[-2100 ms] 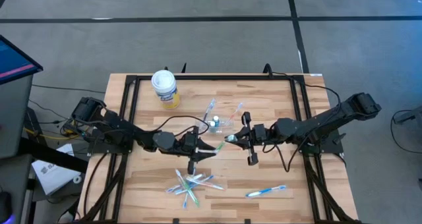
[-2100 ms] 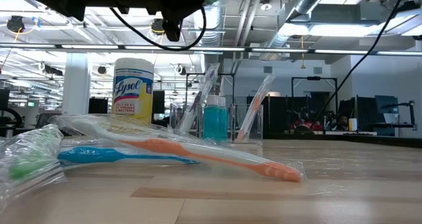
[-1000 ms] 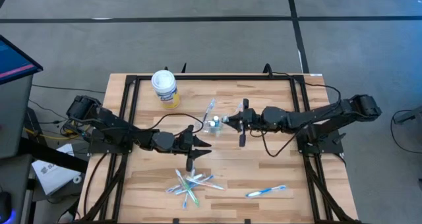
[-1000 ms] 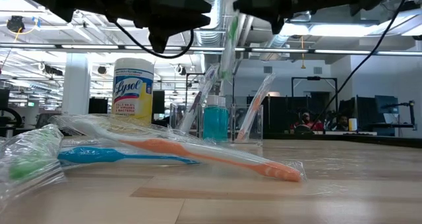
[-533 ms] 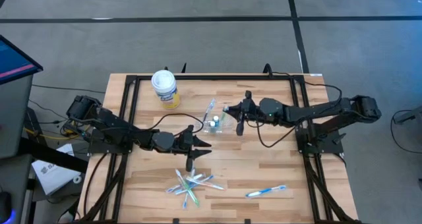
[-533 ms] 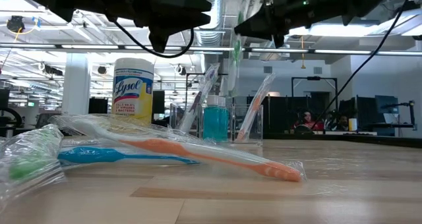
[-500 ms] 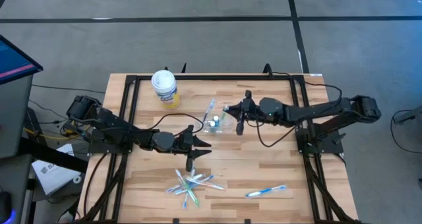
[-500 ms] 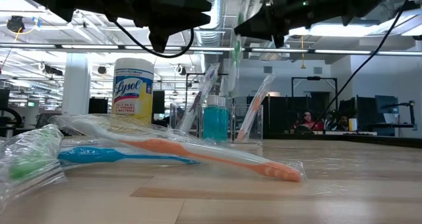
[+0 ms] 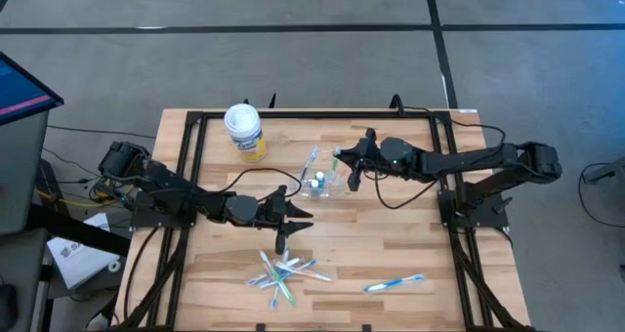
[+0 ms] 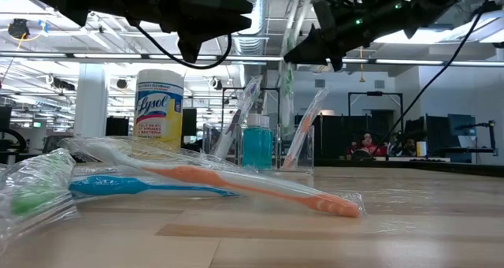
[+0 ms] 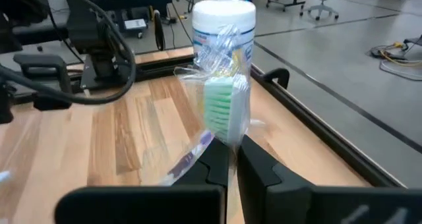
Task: Pick & Place toothbrushing station
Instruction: Put the right green toothbrush into the transparent organizer
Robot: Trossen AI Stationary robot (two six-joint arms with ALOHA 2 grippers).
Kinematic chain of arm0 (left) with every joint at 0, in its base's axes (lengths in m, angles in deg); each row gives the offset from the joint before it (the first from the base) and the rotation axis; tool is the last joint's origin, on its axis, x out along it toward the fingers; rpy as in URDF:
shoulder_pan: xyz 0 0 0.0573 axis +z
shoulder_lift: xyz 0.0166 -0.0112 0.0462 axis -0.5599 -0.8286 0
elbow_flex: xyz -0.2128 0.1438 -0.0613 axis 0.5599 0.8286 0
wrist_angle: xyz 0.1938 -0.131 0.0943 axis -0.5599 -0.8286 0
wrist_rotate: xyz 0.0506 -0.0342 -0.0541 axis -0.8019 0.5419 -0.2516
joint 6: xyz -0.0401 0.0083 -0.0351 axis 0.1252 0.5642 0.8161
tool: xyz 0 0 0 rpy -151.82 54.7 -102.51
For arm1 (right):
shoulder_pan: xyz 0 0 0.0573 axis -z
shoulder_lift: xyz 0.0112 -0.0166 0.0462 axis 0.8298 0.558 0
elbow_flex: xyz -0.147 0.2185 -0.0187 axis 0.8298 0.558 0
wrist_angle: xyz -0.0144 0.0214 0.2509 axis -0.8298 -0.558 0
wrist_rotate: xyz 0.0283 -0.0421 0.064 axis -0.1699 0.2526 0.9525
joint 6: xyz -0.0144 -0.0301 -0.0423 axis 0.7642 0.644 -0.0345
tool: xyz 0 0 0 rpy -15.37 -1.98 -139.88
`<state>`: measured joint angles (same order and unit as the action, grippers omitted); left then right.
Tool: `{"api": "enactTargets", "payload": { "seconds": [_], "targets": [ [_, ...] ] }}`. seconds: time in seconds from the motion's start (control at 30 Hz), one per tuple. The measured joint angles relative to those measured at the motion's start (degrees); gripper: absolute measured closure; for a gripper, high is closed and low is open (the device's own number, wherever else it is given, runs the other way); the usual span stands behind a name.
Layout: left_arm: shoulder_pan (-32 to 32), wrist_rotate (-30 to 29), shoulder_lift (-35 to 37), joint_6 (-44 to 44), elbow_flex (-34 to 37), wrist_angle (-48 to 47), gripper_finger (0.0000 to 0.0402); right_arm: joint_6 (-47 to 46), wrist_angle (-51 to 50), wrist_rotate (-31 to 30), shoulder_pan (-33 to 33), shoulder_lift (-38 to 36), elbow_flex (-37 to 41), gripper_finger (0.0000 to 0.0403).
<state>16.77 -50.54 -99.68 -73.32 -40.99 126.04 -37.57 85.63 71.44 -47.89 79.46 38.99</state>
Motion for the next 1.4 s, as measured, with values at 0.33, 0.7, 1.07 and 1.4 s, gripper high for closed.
{"api": "enactTargets", "payload": {
  "seconds": [0.33, 0.7, 1.07, 1.4],
  "targets": [
    [0.00, 0.01, -0.02, -0.33, 0.00, 0.02, 0.0300, -0.51, 2.06, 0.00, 0.66, 5.36, 0.00, 0.0399],
    [0.00, 0.02, -0.02, -0.33, -0.02, 0.02, 0.0300, -2.01, 4.98, -0.02, 1.76, 11.61, -0.09, 0.0396],
    [0.00, 0.02, -0.02, -0.35, -0.02, 0.00, 0.0300, -2.49, 4.35, 0.20, 1.77, 12.66, -0.04, 0.0354],
    [0.00, 0.02, -0.02, -0.35, -0.02, 0.00, 0.0300, -2.27, 3.65, 0.20, 1.77, 12.66, -0.04, 0.0347]
  ]
}}
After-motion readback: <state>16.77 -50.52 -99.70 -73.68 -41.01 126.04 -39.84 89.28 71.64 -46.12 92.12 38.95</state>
